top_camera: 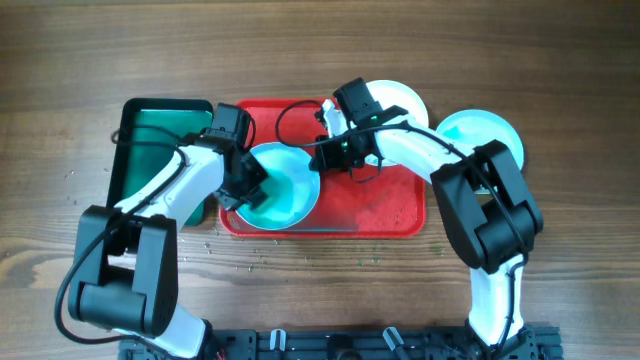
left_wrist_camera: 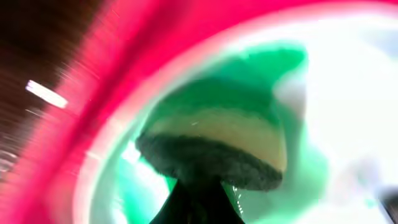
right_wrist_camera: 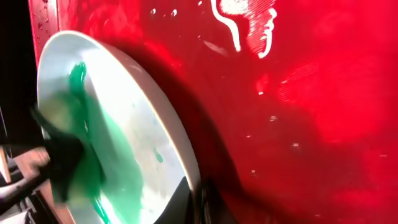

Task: Clean dirty plates on tray and stack at the side
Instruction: 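Scrub the held plate with the sponge in the left gripper, then lift the plate with right gripper and stack it on the first plate, then grasp the last plate with right gripper and pull it to tray center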

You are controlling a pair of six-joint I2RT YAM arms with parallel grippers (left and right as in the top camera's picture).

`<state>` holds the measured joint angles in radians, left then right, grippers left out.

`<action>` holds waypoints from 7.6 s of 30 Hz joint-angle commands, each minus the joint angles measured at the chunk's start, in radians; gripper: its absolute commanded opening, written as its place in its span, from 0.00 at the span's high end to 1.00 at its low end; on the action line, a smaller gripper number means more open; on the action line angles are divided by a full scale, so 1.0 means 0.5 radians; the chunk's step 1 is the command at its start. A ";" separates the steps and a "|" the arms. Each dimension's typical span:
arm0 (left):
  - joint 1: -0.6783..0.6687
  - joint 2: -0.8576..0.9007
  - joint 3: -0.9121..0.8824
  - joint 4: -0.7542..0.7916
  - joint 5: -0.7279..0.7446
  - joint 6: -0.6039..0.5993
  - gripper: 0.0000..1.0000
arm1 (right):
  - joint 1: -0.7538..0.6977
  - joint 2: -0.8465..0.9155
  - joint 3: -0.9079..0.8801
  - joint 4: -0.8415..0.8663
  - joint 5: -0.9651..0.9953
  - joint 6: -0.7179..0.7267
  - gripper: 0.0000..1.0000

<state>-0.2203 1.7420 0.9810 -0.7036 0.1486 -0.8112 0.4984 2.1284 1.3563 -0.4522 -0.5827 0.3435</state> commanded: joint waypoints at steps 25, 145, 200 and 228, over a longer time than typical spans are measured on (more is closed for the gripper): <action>-0.066 0.014 -0.087 0.208 -0.479 0.378 0.96 | 0.001 0.044 -0.013 0.007 -0.040 0.024 0.96; 0.516 -0.278 0.976 -0.600 -0.365 0.767 0.96 | 1.104 -0.985 -0.018 -0.224 2.250 -0.507 0.96; 0.516 -0.275 0.976 -0.639 -0.365 0.768 0.96 | -0.719 -0.481 -0.022 -0.388 0.895 -0.277 0.57; 0.516 -0.275 0.976 -0.637 -0.365 0.768 0.96 | -0.719 -0.288 0.209 -0.500 1.141 -0.630 0.96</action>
<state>0.0311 1.6009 1.4643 -1.0252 -0.0387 -0.4103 0.1394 2.0518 1.4487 -0.6819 -0.0517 0.0063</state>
